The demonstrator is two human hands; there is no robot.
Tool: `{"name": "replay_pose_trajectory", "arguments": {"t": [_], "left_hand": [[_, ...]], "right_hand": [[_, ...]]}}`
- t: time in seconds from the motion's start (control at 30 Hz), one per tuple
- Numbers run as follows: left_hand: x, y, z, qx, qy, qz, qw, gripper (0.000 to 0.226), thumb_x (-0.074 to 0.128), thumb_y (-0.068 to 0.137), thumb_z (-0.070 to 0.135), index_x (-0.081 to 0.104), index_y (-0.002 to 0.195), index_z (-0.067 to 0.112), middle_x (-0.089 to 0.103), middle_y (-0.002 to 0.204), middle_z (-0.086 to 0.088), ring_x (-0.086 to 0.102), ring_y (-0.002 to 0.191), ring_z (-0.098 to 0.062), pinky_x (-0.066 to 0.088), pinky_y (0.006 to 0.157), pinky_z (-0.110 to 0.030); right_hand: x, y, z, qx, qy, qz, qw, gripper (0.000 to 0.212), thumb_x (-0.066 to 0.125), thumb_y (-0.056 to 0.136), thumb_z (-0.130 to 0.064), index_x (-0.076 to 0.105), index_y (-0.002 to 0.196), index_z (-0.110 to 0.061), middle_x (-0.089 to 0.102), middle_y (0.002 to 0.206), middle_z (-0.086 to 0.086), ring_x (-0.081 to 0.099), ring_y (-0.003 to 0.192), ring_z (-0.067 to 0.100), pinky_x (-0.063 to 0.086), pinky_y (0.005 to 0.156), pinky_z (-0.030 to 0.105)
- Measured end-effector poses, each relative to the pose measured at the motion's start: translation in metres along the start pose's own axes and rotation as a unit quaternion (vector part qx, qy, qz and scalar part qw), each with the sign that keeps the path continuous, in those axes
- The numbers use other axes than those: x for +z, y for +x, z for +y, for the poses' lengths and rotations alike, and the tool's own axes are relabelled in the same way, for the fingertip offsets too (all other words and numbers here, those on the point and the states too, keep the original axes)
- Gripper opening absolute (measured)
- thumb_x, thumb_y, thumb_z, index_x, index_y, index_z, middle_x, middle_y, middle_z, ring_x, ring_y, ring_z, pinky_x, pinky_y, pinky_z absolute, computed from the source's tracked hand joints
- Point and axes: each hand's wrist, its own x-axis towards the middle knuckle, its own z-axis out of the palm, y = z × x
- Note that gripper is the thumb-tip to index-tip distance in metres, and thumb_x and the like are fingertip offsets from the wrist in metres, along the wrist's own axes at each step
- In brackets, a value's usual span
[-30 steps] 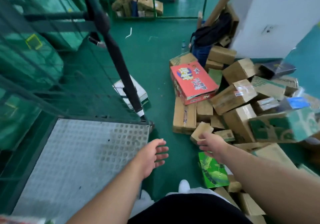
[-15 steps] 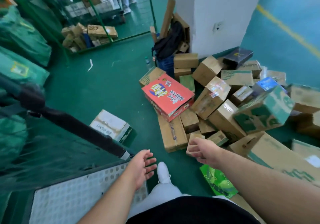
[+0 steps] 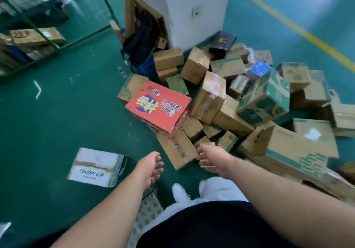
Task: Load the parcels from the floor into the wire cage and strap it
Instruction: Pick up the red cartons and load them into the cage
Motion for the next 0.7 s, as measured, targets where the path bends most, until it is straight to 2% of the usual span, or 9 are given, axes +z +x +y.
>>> {"name": "replay_pose_trajectory", "arguments": {"t": [0.17, 0.3, 0.43, 0.5, 0.53, 0.6, 0.67, 0.7], "left_hand": [[0.022, 0.015, 0.048, 0.002, 0.059, -0.042, 0.997, 0.028, 0.054, 0.102, 0.037, 0.068, 0.105, 0.014, 0.071, 0.100, -0.005, 0.066, 0.086, -0.023, 0.050, 0.072, -0.035], [0.031, 0.027, 0.089, 0.010, 0.078, -0.039, 0.996, 0.028, 0.053, 0.102, 0.037, 0.069, 0.108, 0.014, 0.071, 0.102, -0.004, 0.065, 0.086, -0.022, 0.050, 0.072, -0.034], [0.027, 0.049, 0.121, 0.013, 0.043, -0.014, 0.999, 0.027, 0.053, 0.101, 0.036, 0.068, 0.107, 0.015, 0.072, 0.101, -0.003, 0.066, 0.087, -0.021, 0.049, 0.071, -0.034], [0.022, 0.057, 0.130, 0.008, 0.016, 0.001, 1.000, 0.026, 0.054, 0.100, 0.036, 0.068, 0.106, 0.016, 0.072, 0.102, -0.003, 0.067, 0.088, -0.022, 0.049, 0.071, -0.034], [0.018, 0.061, 0.133, 0.002, 0.001, 0.001, 1.000, 0.026, 0.054, 0.100, 0.037, 0.068, 0.105, 0.016, 0.072, 0.102, -0.003, 0.067, 0.089, -0.022, 0.049, 0.072, -0.035], [0.010, 0.069, 0.137, -0.013, -0.017, -0.007, 1.000, 0.026, 0.054, 0.101, 0.036, 0.068, 0.105, 0.015, 0.071, 0.103, -0.005, 0.067, 0.089, -0.023, 0.050, 0.074, -0.036], [0.001, 0.085, 0.139, -0.034, -0.015, -0.009, 0.999, 0.026, 0.054, 0.100, 0.035, 0.068, 0.109, 0.015, 0.071, 0.107, -0.007, 0.067, 0.091, -0.024, 0.051, 0.076, -0.036], [-0.004, 0.095, 0.140, -0.046, -0.008, -0.008, 0.999, 0.027, 0.054, 0.100, 0.034, 0.068, 0.110, 0.014, 0.071, 0.108, -0.007, 0.068, 0.091, -0.024, 0.052, 0.077, -0.037]], "right_hand": [[-0.006, 0.027, -0.022, 0.016, 0.011, -0.002, 1.000, 0.029, 0.046, 0.105, -0.031, 0.064, 0.122, -0.015, 0.070, 0.106, 0.005, 0.061, 0.090, 0.020, 0.045, 0.075, 0.032], [-0.022, 0.064, -0.063, 0.020, -0.017, 0.007, 1.000, 0.027, 0.046, 0.105, -0.028, 0.062, 0.119, -0.012, 0.068, 0.107, 0.005, 0.059, 0.087, 0.020, 0.044, 0.080, 0.034], [-0.031, 0.108, -0.108, 0.012, -0.059, 0.022, 0.998, 0.029, 0.047, 0.103, -0.026, 0.063, 0.118, -0.007, 0.067, 0.103, 0.009, 0.058, 0.085, 0.022, 0.041, 0.069, 0.031], [-0.031, 0.124, -0.129, 0.008, -0.074, 0.027, 0.997, 0.031, 0.045, 0.104, -0.024, 0.061, 0.124, -0.007, 0.070, 0.108, 0.014, 0.067, 0.090, 0.028, 0.041, 0.063, 0.027], [-0.029, 0.130, -0.140, 0.010, -0.088, 0.027, 0.996, 0.031, 0.044, 0.105, -0.024, 0.061, 0.125, -0.007, 0.071, 0.114, 0.017, 0.070, 0.102, 0.032, 0.045, 0.064, 0.027], [-0.024, 0.141, -0.159, 0.012, -0.129, 0.025, 0.991, 0.029, 0.044, 0.106, -0.021, 0.060, 0.126, -0.008, 0.068, 0.120, 0.019, 0.066, 0.117, 0.034, 0.057, 0.084, 0.037], [-0.017, 0.157, -0.172, 0.014, -0.180, 0.025, 0.983, 0.026, 0.043, 0.107, -0.020, 0.061, 0.124, -0.010, 0.068, 0.117, 0.018, 0.066, 0.114, 0.032, 0.053, 0.100, 0.045], [-0.014, 0.166, -0.175, 0.018, -0.200, 0.032, 0.979, 0.025, 0.044, 0.106, -0.021, 0.062, 0.121, -0.011, 0.069, 0.114, 0.015, 0.068, 0.109, 0.029, 0.054, 0.098, 0.043]]}}
